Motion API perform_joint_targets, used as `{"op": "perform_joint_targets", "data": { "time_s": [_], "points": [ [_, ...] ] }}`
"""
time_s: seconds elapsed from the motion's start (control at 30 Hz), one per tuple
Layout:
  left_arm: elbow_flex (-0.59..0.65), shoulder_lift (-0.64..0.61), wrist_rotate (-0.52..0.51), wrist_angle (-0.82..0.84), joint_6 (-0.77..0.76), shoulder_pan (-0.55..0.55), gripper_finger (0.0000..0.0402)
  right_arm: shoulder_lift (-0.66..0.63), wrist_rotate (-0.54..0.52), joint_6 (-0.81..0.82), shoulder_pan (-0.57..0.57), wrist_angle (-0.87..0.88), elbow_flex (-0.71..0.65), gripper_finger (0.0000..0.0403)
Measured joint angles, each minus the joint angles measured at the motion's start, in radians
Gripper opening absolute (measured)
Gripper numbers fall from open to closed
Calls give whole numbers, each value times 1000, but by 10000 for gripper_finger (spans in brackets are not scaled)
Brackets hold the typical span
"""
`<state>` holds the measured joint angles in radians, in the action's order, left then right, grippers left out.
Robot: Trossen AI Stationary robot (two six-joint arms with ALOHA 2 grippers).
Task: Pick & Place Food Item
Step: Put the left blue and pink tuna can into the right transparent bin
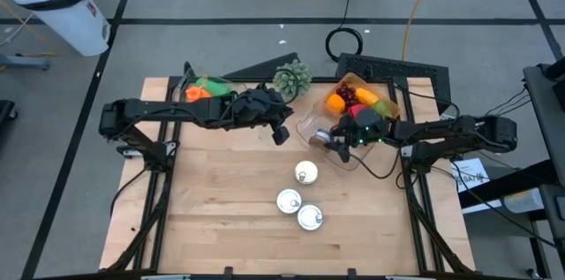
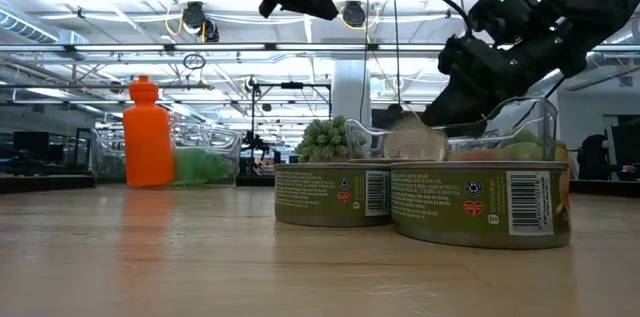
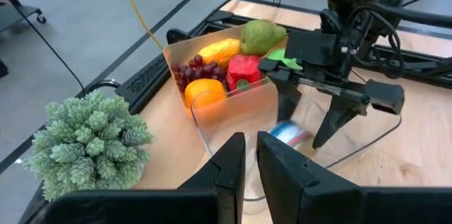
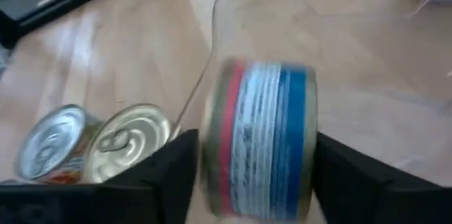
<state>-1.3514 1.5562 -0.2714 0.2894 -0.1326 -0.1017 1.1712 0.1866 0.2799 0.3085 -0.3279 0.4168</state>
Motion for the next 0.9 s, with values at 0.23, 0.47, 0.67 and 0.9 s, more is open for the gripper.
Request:
{"op": "perform_joint_targets", "data": {
  "time_s": [0.23, 0.47, 0.67, 0.9],
  "points": [
    [0, 0, 0, 4, -1, 0, 51, -1, -9, -114, -32, -6, 0, 340],
    [0, 0, 0, 6, -8, 0, 51, -1, -250, -218, -94, -2, 0, 348],
    [0, 0, 1, 6, -12, 0, 51, -1, -406, -262, -134, 7, 0, 339],
    [0, 0, 1, 6, -13, 0, 51, -2, -500, -290, -143, 13, 4, 338]
  ]
}}
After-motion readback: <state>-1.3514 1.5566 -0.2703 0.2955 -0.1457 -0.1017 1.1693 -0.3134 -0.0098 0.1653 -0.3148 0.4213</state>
